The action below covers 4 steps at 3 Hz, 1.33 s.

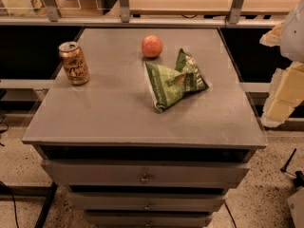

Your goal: Pick orange can

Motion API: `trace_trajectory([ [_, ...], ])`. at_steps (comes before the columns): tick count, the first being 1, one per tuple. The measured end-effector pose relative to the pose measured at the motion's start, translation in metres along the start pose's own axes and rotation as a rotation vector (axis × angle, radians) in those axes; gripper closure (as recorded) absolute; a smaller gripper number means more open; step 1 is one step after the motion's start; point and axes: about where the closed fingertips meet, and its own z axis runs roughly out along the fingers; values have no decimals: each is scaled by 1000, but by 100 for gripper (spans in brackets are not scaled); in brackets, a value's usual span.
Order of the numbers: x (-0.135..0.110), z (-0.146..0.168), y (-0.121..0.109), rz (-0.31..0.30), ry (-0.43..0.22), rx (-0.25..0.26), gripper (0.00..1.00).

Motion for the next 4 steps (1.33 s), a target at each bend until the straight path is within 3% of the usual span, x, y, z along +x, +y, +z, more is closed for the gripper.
trace_trajectory([
  [1,-3,0,-1,-4,-3,3,0],
  [2,-44,12,-7,-73,-34,-22,0],
  [4,-175,54,-18,-209,-163,-122,0],
])
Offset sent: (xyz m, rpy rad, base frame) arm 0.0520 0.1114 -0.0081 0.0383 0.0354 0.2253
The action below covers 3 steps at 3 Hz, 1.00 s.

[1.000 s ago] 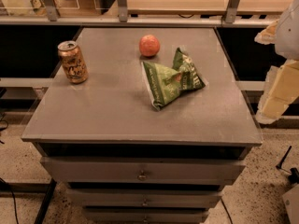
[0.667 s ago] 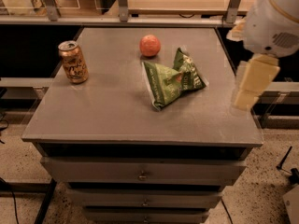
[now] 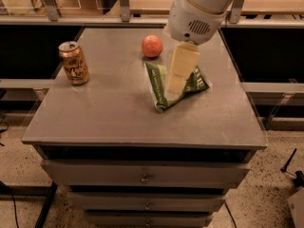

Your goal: Pick orange can

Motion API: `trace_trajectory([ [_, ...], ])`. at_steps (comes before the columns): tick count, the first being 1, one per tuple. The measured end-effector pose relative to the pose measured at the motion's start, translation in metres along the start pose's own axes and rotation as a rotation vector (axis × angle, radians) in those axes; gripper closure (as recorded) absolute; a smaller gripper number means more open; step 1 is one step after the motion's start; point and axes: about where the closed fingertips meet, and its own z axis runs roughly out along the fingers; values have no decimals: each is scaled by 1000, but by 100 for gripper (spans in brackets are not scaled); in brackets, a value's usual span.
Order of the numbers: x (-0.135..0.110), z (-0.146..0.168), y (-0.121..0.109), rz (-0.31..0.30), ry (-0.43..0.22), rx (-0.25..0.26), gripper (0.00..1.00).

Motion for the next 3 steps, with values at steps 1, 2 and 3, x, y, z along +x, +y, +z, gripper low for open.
trace_trajectory([
  [1,-53,25,-11,-47,-66,-37,0],
  [2,-101,50,-22,-94,-141,-66,0],
  [3,-145,79,-36,-130,-217,-91,0],
])
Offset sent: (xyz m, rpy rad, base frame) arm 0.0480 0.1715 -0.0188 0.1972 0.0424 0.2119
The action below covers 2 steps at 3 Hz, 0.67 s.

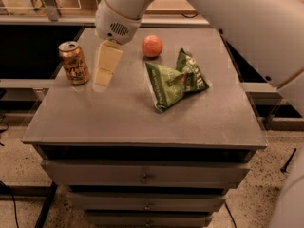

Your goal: Pick orange can

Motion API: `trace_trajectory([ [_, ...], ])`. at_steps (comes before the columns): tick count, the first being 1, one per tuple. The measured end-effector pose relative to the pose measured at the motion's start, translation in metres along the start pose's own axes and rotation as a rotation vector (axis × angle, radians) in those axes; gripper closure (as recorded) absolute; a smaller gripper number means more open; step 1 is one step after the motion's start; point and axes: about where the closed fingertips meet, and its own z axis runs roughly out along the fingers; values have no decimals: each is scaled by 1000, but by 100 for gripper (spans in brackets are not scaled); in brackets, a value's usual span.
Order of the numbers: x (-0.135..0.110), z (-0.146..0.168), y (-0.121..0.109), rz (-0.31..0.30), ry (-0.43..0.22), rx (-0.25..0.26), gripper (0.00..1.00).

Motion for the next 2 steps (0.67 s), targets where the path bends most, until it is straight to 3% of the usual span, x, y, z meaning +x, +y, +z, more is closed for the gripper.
trace_trajectory([
  [2,-45,56,-46,-16,-108,-16,0],
])
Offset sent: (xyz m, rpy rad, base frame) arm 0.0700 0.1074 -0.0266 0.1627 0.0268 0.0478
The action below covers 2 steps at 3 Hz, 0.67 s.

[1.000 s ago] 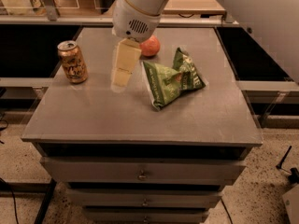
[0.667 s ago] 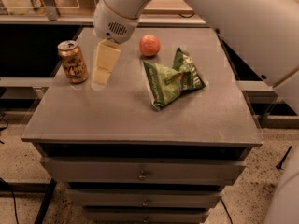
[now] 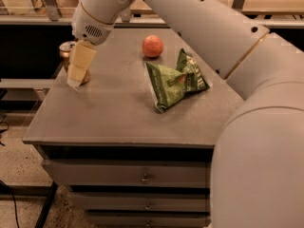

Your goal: Pick orange can

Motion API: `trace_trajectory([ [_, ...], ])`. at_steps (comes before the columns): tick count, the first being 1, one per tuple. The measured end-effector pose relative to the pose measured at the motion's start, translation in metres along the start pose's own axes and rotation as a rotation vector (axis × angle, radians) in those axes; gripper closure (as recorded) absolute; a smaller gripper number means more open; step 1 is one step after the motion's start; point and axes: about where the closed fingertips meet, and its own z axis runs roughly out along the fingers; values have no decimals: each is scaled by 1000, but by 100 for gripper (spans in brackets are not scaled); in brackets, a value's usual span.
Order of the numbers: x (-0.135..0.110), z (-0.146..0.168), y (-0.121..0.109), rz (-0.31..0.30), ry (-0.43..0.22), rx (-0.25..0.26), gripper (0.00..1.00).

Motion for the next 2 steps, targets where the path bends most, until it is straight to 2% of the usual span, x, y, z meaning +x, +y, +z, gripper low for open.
trace_trajectory([
  [1,-12,21,-20,-29,-72,-11,0],
  [2,-21,41,-41,-84,-109,-9,0],
])
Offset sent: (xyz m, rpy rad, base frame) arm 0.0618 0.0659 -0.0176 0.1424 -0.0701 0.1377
